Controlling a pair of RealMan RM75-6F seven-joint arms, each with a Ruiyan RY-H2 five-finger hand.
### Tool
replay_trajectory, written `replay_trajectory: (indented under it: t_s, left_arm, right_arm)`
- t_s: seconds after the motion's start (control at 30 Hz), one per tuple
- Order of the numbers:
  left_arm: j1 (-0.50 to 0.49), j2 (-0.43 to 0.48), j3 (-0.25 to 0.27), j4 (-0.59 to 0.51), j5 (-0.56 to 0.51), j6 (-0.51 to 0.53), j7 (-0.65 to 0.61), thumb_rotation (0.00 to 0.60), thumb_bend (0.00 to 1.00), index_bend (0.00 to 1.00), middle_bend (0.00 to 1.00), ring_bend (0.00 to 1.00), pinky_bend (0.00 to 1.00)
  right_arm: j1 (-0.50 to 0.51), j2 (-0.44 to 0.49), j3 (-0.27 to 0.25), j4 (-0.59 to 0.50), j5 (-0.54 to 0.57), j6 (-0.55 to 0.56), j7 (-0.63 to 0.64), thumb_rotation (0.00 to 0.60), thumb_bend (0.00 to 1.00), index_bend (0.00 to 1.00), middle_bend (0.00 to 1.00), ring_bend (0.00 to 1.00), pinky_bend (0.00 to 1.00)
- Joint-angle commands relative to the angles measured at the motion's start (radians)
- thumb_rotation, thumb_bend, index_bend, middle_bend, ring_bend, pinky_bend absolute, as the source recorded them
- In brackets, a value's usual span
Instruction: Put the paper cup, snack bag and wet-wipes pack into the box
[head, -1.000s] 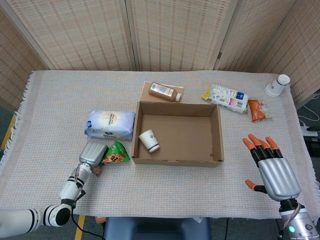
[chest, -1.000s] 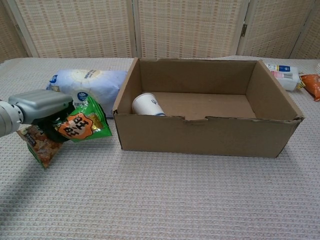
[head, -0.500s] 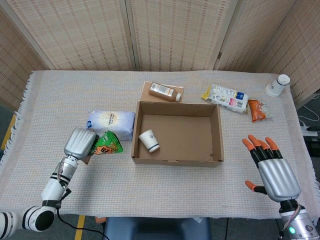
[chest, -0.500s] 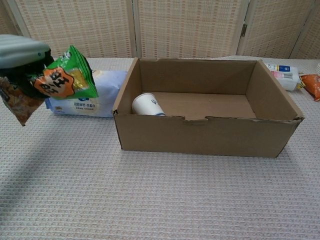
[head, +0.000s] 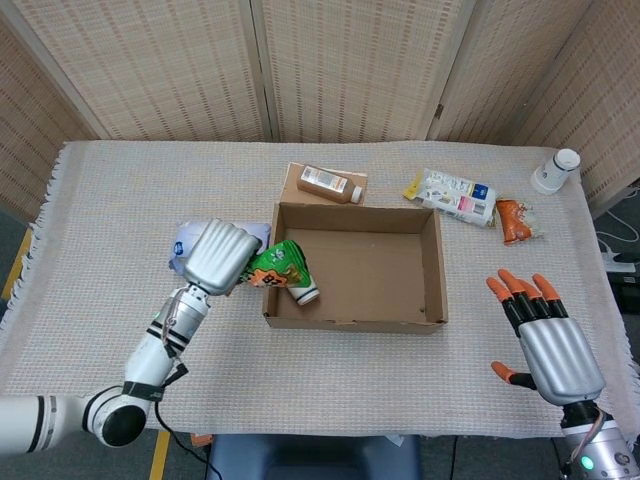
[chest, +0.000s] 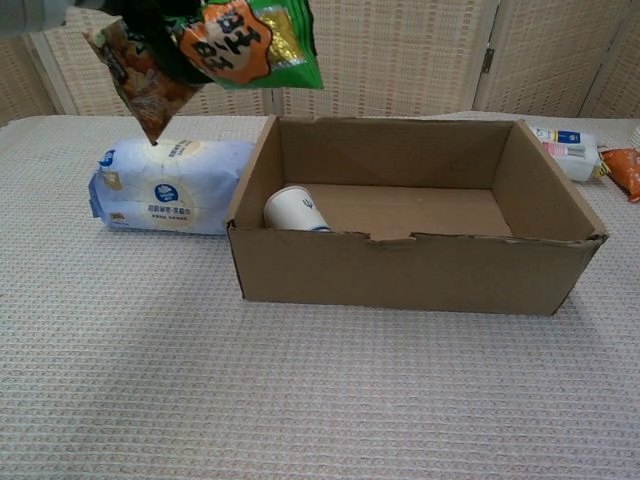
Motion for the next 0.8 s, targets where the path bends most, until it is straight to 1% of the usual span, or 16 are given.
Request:
replay_trajectory:
  t_s: [0.03, 0.17, 0.33, 0.37, 0.4, 0.43, 0.47, 0.5, 0.53, 0.57, 0.6, 0.63, 0.67, 0.8]
  left_arm:
    - [-0.101, -0.153, -0.026, 0.082, -0.043, 0.034, 0.082, 0.6, 0.48, 0.8, 0.94, 0.84, 0.97]
    - [-0.167, -0.274, -0.043, 0.181, -0.04, 0.051, 0.103, 0.6, 0.49, 0.81, 0.94, 0.84, 0.97]
    - [-0.223, -0.385, -0.067, 0.293, -0.033, 0.059, 0.086, 0.6, 0.49, 0.8, 0.94, 0.84, 0.97]
    - [-0.228, -0.403, -0.071, 0.311, -0.029, 0.063, 0.076, 0.6, 0.48, 0.79, 0.92, 0.83, 0.96]
    - [-0.234, -0.421, -0.073, 0.329, -0.029, 0.062, 0.066, 0.6, 0.46, 0.75, 0.88, 0.79, 0.94]
    - [-0.237, -0.427, -0.073, 0.335, -0.034, 0.054, 0.062, 0.6, 0.41, 0.66, 0.78, 0.71, 0.87]
    - [-0.24, -0.429, -0.07, 0.338, -0.046, 0.041, 0.064, 0.6, 0.37, 0.53, 0.65, 0.59, 0.77]
    - [-0.245, -0.42, -0.065, 0.331, -0.081, 0.013, 0.079, 0.6, 0.31, 0.33, 0.42, 0.38, 0.6]
    - [-0.248, -0.412, -0.068, 0.323, -0.105, 0.002, 0.09, 0.6, 0.28, 0.2, 0.27, 0.25, 0.47]
    - [-0.252, -0.407, -0.071, 0.318, -0.113, -0.005, 0.09, 0.6, 0.23, 0.05, 0.07, 0.07, 0.3]
    - [-0.254, -0.403, -0.074, 0.315, -0.114, -0.007, 0.084, 0.6, 0.21, 0.01, 0.02, 0.02, 0.23]
    - [-0.254, -0.402, -0.075, 0.315, -0.11, -0.004, 0.078, 0.6, 0.18, 0.0, 0.0, 0.0, 0.18]
    - [-0.253, -0.401, -0.076, 0.315, -0.106, -0.001, 0.072, 0.6, 0.17, 0.0, 0.0, 0.0, 0.16]
    - [-0.249, -0.385, -0.076, 0.309, -0.096, 0.015, 0.061, 0.6, 0.16, 0.0, 0.0, 0.0, 0.13]
  right_arm:
    - [-0.001, 0.004, 0.0, 0.0, -0.002, 0.0, 0.005, 0.6, 0.08, 0.07, 0.0, 0.0, 0.0]
    - [-0.001, 0.01, -0.001, 0.0, -0.005, -0.002, 0.015, 0.6, 0.08, 0.07, 0.0, 0.0, 0.0]
    - [0.0, 0.016, 0.0, 0.0, -0.004, -0.004, 0.024, 0.6, 0.08, 0.07, 0.0, 0.0, 0.0]
    - [0.0, 0.017, 0.001, 0.0, -0.004, -0.003, 0.026, 0.6, 0.08, 0.07, 0.0, 0.0, 0.0]
    - [-0.001, 0.019, 0.001, 0.0, -0.004, -0.003, 0.028, 0.6, 0.08, 0.07, 0.0, 0.0, 0.0]
    - [-0.001, 0.02, 0.001, 0.0, -0.003, -0.003, 0.029, 0.6, 0.08, 0.07, 0.0, 0.0, 0.0]
    - [0.0, 0.021, 0.001, 0.0, -0.001, -0.004, 0.031, 0.6, 0.08, 0.07, 0.0, 0.0, 0.0]
    - [0.0, 0.022, 0.002, 0.0, 0.001, -0.005, 0.032, 0.6, 0.08, 0.07, 0.0, 0.0, 0.0]
    - [0.001, 0.023, 0.002, 0.0, 0.002, -0.006, 0.033, 0.6, 0.08, 0.07, 0.0, 0.0, 0.0]
    - [0.001, 0.024, 0.002, 0.0, 0.002, -0.006, 0.034, 0.6, 0.08, 0.07, 0.0, 0.0, 0.0]
    - [0.002, 0.024, 0.002, 0.0, 0.002, -0.007, 0.035, 0.6, 0.08, 0.07, 0.0, 0.0, 0.0]
    - [0.002, 0.025, 0.002, 0.0, 0.002, -0.008, 0.035, 0.6, 0.08, 0.07, 0.0, 0.0, 0.0]
    - [0.002, 0.025, 0.002, 0.0, 0.002, -0.009, 0.035, 0.6, 0.08, 0.07, 0.0, 0.0, 0.0]
    - [0.004, 0.024, 0.002, 0.0, 0.006, -0.013, 0.032, 0.6, 0.08, 0.07, 0.0, 0.0, 0.0]
